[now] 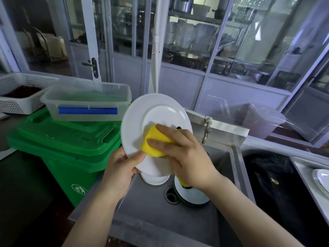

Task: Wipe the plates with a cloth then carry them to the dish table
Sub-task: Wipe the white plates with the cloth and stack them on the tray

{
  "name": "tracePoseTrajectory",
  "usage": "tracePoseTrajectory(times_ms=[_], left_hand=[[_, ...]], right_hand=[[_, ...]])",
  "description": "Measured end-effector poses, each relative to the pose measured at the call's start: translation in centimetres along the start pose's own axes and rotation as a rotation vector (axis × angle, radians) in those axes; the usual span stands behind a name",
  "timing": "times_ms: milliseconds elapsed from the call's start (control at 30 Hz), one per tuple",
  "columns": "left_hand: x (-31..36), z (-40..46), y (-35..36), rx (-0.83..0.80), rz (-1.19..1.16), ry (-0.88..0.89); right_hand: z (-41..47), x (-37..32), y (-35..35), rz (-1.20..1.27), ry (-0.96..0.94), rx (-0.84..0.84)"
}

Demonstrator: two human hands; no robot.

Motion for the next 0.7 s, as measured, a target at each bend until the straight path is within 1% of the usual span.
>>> tracePoseTrajectory(times_ms=[33, 67, 133, 200, 267, 300, 367, 400, 433, 500, 567, 700], left_hand=[[0.2, 0.0, -0.1, -0.001, -0.007, -0.002], [0.5, 0.0, -0.1, -0.005, -0.009, -0.002], [0.7, 0.0, 0.0, -0.019, -0.021, -0.003], [0.9, -0.1, 0.0, -0.012, -0.069, 0.003], [0.8, -0.1, 0.0, 0.000, -0.165, 0.006], [0.7, -0.1, 0.0, 0.007, -0.212, -0.001], [0.3, 0.1, 0.2, 0.011, -0.289, -0.020], [0.0, 0.2, 0.3, 0.002, -0.321, -0.027], [-0.2, 0.2, 0.5, -0.005, -0.346, -0.038], [-0.9, 0.2, 1.0, -0.053, -0.388, -0.063], [-1.5, 0.1, 1.5, -0.143, -0.407, -0.090], [-2.9, 0.0, 1.8, -0.276, -0.305, -0.228]], right_hand=[[-0.3, 0.7, -0.2, 0.004, 0.025, 0.018], [-0.5, 1.7, -0.6, 0.010, 0.089, 0.049], [-0.8, 4.3, -1.2, 0.068, 0.292, 0.094], [-1.2, 6.6, -2.0, 0.235, 0.500, 0.151], [-1.9, 8.3, -2.7, 0.517, 0.735, 0.244], [-2.3, 9.1, -2.6, 0.716, 0.840, 0.282], [-2.8, 9.7, -1.4, 1.134, 1.044, 0.260], [-2.9, 9.4, -0.8, 1.298, 1.097, 0.221], [-2.8, 8.9, -0.4, 1.406, 1.113, 0.172], [-2.4, 7.9, -0.4, 1.480, 1.081, 0.118], [-1.8, 7.3, -1.2, 1.507, 1.023, 0.123], [-1.6, 7.2, -3.2, 1.563, 0.911, 0.165]])
Point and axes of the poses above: each hand's wrist, its own z-axis towards the middle knuckle, its own y-axis out of the palm, x = y × z, the point moved 5 cm from there along z, towards the middle knuckle, and after that the axes turned 8 degrees about y, right-handed, at the moved point
